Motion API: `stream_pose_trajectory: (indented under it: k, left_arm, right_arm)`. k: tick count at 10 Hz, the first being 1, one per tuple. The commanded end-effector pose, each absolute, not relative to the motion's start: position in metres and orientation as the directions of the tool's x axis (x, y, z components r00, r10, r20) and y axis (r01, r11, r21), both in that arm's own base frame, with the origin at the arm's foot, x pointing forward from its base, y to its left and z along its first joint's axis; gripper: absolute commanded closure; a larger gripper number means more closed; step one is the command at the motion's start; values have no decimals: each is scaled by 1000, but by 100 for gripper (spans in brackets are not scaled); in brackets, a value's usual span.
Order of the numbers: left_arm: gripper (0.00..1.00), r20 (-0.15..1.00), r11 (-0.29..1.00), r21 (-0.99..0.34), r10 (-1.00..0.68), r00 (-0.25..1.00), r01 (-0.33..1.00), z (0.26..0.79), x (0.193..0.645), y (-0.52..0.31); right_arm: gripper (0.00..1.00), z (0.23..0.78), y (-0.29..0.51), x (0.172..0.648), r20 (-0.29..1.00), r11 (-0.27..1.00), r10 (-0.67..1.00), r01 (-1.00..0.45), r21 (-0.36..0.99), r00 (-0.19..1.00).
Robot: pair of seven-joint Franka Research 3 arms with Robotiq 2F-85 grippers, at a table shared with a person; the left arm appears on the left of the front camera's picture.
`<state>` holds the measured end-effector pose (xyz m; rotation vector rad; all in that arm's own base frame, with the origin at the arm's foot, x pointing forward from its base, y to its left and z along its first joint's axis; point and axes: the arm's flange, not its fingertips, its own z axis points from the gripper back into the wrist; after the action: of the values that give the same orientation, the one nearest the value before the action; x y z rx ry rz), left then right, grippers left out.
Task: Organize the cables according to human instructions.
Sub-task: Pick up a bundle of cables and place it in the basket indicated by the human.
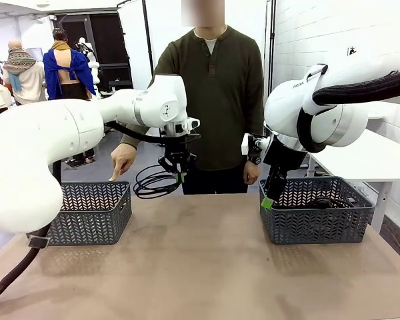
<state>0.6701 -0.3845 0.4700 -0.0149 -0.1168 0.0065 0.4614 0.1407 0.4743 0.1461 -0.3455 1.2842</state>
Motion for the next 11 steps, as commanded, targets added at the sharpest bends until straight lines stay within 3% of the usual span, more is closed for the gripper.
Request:
stream_pose_trajectory:
  k: [1,6,11]
  left_arm:
    - [100,130,999,40,-22,991,17,497,670,-376]
    - [100,205,1000,30,-7,979,1,545,641,-322]
    - [100,200,999,36,-9,980,2,561,609,-250]
  right_arm:
    - [0,474,141,461,330,287,912,-954,-85,245]
    - [0,474,141,461,330,287,912,-954,-85,245]
    - [0,474,141,461,330,287,912,-954,-85,245]
